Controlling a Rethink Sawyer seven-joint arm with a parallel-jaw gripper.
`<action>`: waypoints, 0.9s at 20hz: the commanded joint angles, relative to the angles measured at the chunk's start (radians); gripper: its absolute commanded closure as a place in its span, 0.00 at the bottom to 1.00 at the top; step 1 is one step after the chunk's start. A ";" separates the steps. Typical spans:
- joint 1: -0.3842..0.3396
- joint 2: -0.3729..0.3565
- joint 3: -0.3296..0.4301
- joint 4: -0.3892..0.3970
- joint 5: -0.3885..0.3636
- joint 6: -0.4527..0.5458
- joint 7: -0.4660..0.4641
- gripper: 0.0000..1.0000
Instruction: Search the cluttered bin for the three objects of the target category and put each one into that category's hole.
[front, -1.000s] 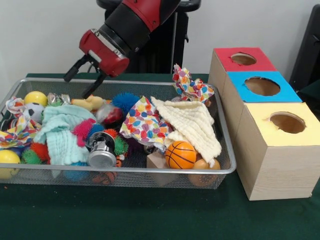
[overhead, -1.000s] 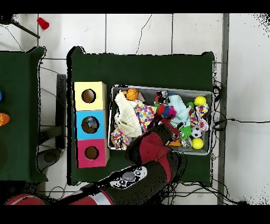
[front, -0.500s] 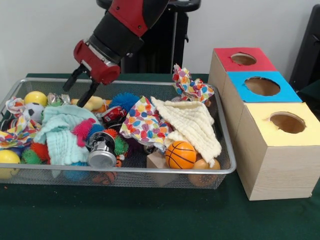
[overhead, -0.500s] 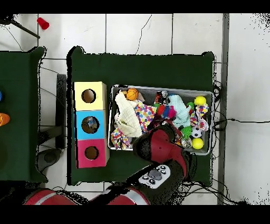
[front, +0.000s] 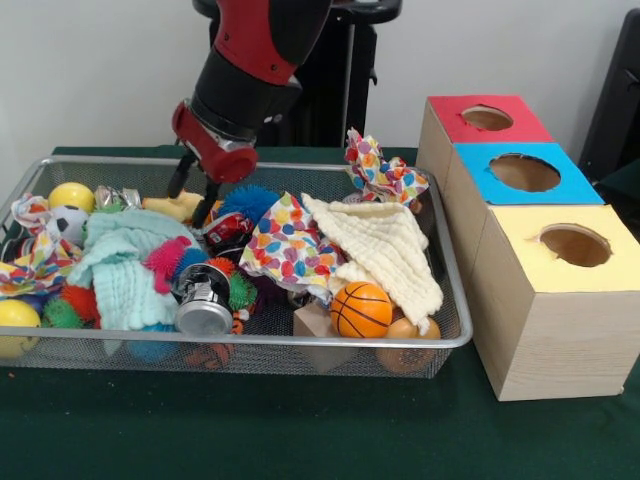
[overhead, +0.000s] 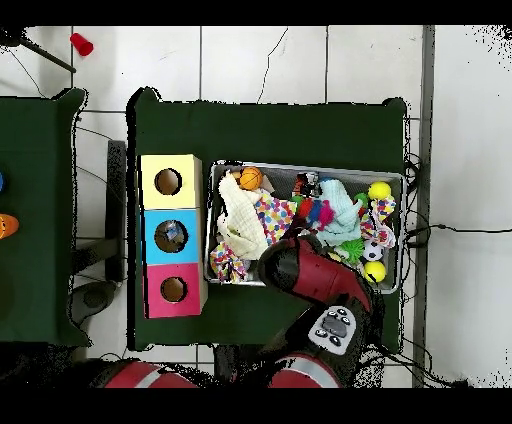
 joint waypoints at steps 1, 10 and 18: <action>-0.121 0.005 0.318 0.049 -0.020 0.132 -0.002 0.00; -0.034 0.156 0.204 -0.044 -0.042 -0.066 0.075 0.00; -0.204 0.098 0.511 0.112 -0.057 -0.156 0.118 0.00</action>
